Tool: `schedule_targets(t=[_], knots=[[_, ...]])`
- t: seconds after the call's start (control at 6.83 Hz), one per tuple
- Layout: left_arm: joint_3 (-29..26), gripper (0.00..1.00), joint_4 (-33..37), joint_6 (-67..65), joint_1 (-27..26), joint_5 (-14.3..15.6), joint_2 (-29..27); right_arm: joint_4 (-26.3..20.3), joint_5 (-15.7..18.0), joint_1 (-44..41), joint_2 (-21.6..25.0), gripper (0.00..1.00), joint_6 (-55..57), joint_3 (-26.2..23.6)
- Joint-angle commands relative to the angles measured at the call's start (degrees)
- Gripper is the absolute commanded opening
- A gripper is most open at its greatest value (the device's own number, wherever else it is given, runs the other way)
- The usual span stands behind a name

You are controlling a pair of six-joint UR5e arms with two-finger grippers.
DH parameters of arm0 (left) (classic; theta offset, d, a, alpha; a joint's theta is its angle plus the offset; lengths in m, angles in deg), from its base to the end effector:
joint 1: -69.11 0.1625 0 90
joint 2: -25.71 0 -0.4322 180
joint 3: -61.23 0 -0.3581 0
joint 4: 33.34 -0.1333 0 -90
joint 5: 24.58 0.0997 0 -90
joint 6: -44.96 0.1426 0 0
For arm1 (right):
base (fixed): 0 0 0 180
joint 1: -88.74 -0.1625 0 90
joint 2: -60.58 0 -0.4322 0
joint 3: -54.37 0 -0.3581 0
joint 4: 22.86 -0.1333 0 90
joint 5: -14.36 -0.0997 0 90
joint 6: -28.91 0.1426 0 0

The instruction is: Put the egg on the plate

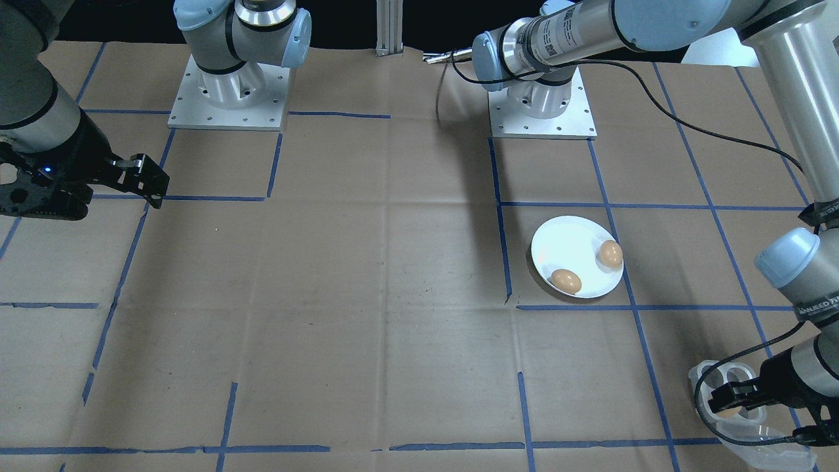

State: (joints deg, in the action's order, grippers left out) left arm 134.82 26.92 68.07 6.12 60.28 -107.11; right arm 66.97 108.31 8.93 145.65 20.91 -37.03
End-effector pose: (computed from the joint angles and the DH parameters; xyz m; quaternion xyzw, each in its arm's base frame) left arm 0.1979 -0.7098 0.1842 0.0327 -0.9980 0.0453 0.0283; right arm 0.0373 -0.4904 0.4010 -0.0171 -0.9977 -0.0614 0.0250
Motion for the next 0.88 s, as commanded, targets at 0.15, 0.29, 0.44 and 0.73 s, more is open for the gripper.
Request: schedule_targets(t=[0.15, 0.29, 0.44, 0.73], knots=[[-0.12, 0.66, -0.15, 0.18, -0.03, -0.65, -0.25, 0.00, 0.00, 0.00, 0.00, 1.00, 0.00, 0.00], [-0.03, 0.62, -0.15, 0.18, -0.03, -0.66, -0.25, 0.00, 0.00, 0.00, 0.00, 1.00, 0.00, 0.00], [-0.12, 0.53, -0.06, 0.18, -0.03, -0.57, -0.08, 0.00, 0.00, 0.00, 0.00, 1.00, 0.00, 0.00], [-0.03, 0.22, 0.03, 0.44, -0.03, -0.31, 0.10, 0.00, 0.00, 0.00, 0.00, 1.00, 0.00, 0.00]])
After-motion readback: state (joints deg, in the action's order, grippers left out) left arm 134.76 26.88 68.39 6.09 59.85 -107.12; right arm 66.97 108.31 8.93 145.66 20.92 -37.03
